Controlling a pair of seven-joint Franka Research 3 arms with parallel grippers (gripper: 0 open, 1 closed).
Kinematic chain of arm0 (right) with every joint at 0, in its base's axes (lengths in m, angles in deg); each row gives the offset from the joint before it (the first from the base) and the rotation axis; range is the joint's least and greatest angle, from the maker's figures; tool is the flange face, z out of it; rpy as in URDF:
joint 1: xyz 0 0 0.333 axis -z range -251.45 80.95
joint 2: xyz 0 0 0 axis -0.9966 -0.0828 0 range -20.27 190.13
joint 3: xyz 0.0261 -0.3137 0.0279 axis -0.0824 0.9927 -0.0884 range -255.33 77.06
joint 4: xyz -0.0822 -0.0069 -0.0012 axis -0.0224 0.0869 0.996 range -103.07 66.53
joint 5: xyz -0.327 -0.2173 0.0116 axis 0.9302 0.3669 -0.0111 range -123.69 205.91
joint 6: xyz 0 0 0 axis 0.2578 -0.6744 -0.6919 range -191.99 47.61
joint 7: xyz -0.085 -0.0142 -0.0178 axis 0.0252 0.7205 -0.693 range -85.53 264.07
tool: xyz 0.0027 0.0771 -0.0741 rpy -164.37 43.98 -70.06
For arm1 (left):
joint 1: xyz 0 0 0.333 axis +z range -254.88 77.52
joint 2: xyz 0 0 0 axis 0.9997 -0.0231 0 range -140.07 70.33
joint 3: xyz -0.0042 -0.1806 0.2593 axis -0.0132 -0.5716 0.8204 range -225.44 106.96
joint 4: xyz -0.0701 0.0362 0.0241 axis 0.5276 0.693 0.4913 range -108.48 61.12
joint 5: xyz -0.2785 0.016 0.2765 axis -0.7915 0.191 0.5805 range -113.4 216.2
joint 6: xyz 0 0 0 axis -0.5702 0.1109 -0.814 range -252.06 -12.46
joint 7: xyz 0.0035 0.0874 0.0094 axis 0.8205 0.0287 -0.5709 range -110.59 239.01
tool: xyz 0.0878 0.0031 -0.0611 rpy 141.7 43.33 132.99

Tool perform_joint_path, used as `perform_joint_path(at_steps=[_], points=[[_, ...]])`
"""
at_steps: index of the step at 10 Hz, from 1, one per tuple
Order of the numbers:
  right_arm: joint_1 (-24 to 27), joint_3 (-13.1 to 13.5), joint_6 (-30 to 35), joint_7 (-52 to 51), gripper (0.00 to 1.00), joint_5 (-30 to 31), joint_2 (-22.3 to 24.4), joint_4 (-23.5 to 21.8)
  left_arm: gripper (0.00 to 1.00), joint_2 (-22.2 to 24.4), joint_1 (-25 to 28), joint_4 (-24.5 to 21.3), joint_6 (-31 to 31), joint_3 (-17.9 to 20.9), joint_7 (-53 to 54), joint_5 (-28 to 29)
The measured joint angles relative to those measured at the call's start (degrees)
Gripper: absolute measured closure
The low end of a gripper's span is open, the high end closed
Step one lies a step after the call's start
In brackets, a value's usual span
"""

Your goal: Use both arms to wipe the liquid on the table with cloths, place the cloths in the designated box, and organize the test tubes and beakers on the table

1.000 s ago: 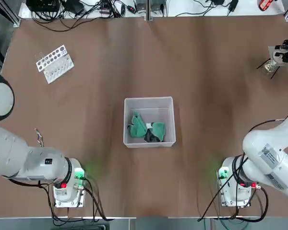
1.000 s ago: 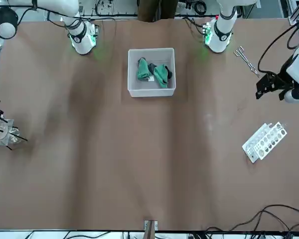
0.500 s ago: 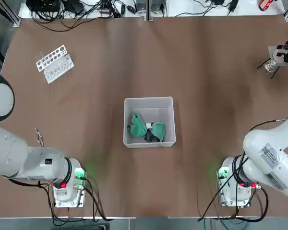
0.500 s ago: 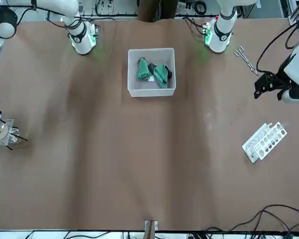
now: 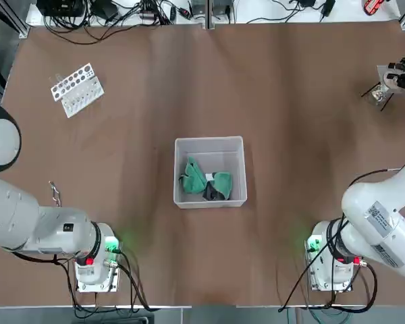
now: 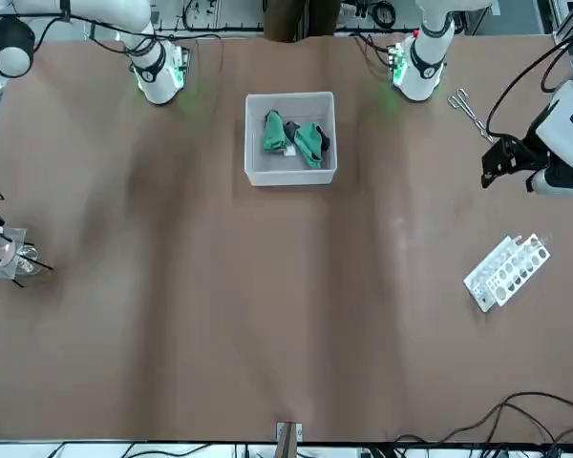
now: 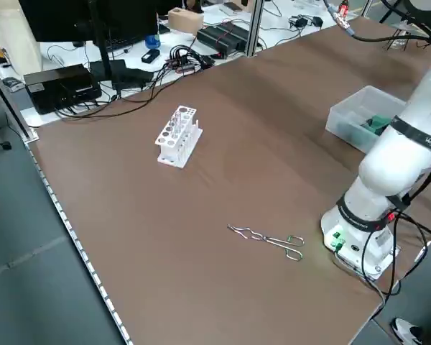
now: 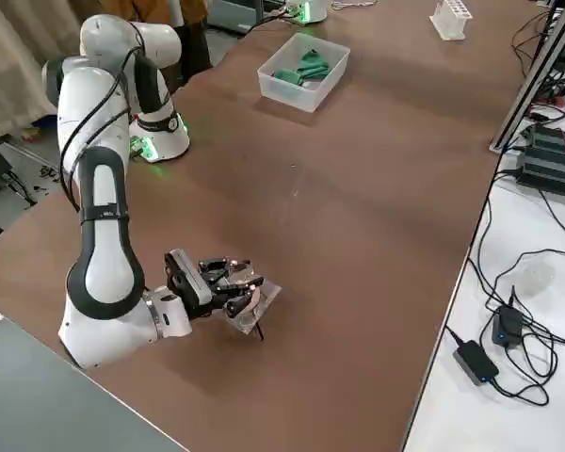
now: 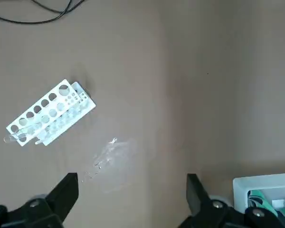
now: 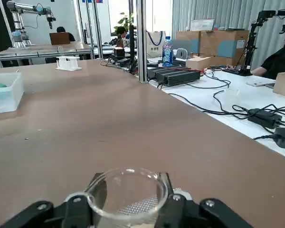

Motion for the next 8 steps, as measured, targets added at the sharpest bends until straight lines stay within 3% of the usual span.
perform_joint_path(at_steps=[8], points=[[2.1, 0.2, 0.3, 0.4, 0.01, 0.0, 0.0, 0.0, 0.0, 0.0, 0.0, 0.1, 0.0, -0.2, 0.0, 0.0]])
